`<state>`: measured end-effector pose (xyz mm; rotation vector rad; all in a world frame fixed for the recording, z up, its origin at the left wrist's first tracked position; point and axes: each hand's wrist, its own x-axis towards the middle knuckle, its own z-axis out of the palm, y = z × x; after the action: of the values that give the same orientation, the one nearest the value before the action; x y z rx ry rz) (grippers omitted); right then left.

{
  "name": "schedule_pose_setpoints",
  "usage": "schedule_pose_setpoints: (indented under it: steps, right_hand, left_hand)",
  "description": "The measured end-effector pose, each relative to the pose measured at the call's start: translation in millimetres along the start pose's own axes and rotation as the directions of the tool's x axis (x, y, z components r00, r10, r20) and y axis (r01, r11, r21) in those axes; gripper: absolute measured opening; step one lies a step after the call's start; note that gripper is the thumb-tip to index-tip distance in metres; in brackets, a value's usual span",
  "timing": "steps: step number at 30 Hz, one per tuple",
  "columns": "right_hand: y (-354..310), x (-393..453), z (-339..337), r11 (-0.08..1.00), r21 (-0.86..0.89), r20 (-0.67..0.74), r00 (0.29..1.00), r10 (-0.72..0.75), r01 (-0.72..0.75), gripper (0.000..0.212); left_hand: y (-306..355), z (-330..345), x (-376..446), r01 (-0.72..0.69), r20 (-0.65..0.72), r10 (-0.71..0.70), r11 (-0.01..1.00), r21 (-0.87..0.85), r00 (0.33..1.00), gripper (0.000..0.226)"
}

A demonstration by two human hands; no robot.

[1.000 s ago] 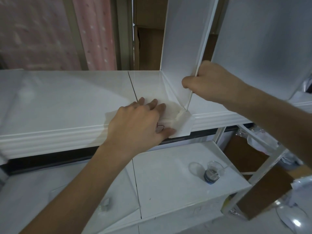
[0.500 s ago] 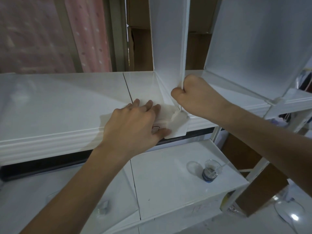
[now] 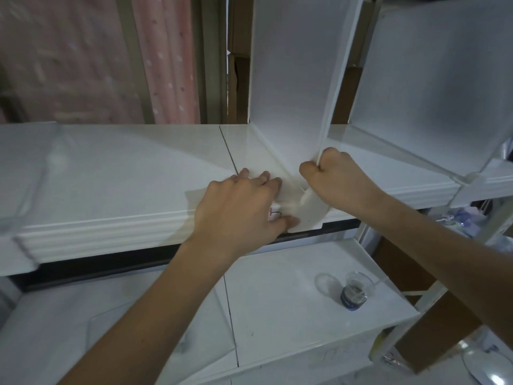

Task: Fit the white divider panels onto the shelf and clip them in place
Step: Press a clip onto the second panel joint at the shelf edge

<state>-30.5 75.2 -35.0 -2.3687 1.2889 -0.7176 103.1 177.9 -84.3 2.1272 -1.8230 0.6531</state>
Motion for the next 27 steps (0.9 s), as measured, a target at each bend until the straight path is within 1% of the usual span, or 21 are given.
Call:
schedule_pose_setpoints:
  steps: [3, 6, 9, 13, 15, 17, 20, 22, 25, 27]
  right_hand:
    - [1.8, 2.2, -0.7, 1.0, 0.002, 0.016, 1.0, 0.011, -0.011, 0.033]
    - [3.8, 4.9, -1.1, 1.0, 0.014, 0.04, 0.999, 0.001, -0.002, 0.03]
    - [6.6, 6.5, -5.5, 0.999, 0.053, 0.1, 0.995, -0.003, -0.002, 0.024]
    - [4.1, 3.2, -17.5, 1.0, 0.018, 0.199, 0.98, 0.005, -0.009, 0.033]
    - [-0.5, 2.0, -22.8, 1.0, -0.012, 0.232, 0.973, 0.019, -0.017, 0.037]
    - [-3.9, 2.7, -24.4, 1.0, -0.015, 0.239, 0.971, 0.031, -0.028, 0.036]
    - [-4.2, 6.7, -21.9, 0.999, 0.0, 0.243, 0.969, 0.052, -0.054, 0.031]
    - [-4.4, 9.6, -21.4, 0.998, -0.004, 0.258, 0.964, 0.063, -0.064, 0.031]
    - [-7.3, 12.9, -26.4, 0.996, -0.041, 0.329, 0.94, 0.086, -0.077, 0.037]
    - [-11.7, 15.4, -31.7, 0.991, -0.084, 0.423, 0.896, 0.134, -0.109, 0.043]
  left_hand:
    - [-1.7, 2.8, 1.2, -0.018, -0.006, 0.018, 1.0, 0.014, 1.0, 0.062]
    - [-2.8, 5.4, 1.8, -0.026, -0.006, 0.026, 0.999, 0.024, 1.0, 0.063]
    - [-1.8, 4.8, 2.4, -0.026, -0.012, 0.027, 0.999, 0.025, 1.0, 0.062]
    - [1.0, 3.7, 2.1, -0.013, -0.025, 0.014, 1.0, 0.024, 1.0, 0.057]
    - [2.2, 2.4, 1.0, 0.014, -0.029, -0.014, 1.0, -0.001, 0.999, 0.054]
    - [6.8, -0.1, 2.0, 0.067, -0.03, -0.068, 0.997, -0.033, 0.997, 0.054]
    - [22.1, -4.5, 12.2, 0.147, -0.011, -0.148, 0.988, -0.056, 0.989, 0.064]
    - [30.8, -1.3, 15.6, 0.157, -0.028, -0.158, 0.986, -0.049, 0.987, 0.068]
    - [34.2, 3.9, 13.7, 0.168, -0.112, -0.173, 0.984, -0.051, 0.979, 0.066]
    - [34.1, 8.1, 13.2, 0.183, -0.081, -0.189, 0.98, -0.076, 0.979, 0.064]
